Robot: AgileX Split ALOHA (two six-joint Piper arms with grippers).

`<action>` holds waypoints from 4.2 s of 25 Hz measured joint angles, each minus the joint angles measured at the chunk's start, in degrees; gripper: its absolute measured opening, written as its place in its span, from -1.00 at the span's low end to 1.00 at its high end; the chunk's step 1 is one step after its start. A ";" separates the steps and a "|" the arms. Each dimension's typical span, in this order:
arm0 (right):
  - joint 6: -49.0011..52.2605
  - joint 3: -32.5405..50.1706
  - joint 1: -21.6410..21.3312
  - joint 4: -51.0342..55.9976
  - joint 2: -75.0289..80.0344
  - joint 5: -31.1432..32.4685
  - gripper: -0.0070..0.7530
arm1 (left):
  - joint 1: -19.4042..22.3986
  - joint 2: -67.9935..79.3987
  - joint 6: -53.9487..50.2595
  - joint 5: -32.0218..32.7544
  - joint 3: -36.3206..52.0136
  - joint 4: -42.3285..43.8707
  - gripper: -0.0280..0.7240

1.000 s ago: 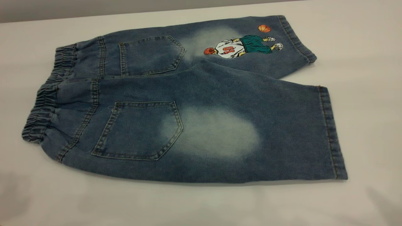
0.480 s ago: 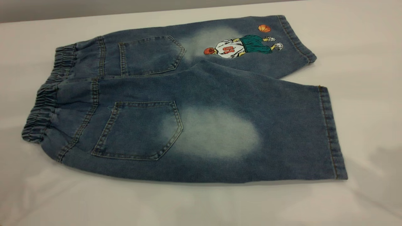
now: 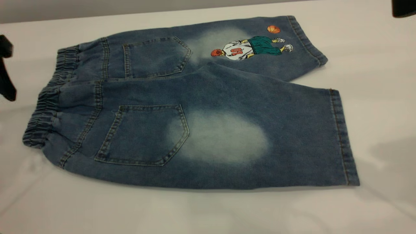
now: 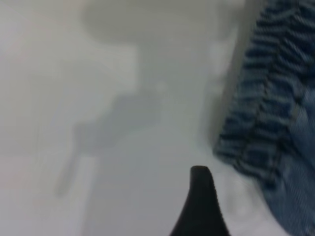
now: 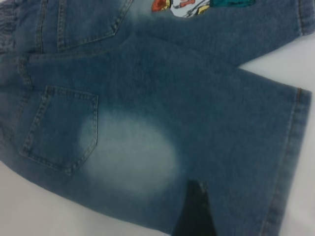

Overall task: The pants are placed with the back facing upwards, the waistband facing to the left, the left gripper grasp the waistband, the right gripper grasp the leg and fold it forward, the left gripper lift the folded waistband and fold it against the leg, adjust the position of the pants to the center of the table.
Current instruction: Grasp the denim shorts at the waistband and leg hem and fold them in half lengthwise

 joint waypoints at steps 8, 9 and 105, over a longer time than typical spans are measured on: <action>-1.40 0.00 0.00 1.08 0.55 -1.68 0.27 | -0.05 11.25 7.25 -0.09 -6.16 -6.83 0.40; -1.74 0.00 0.00 1.08 0.50 -1.68 0.27 | -0.05 12.34 8.53 -0.09 -6.61 -8.28 0.40; -47.61 0.93 0.00 45.20 50.83 14.39 -0.91 | -3.60 1.71 13.49 12.11 -1.87 -11.10 -0.55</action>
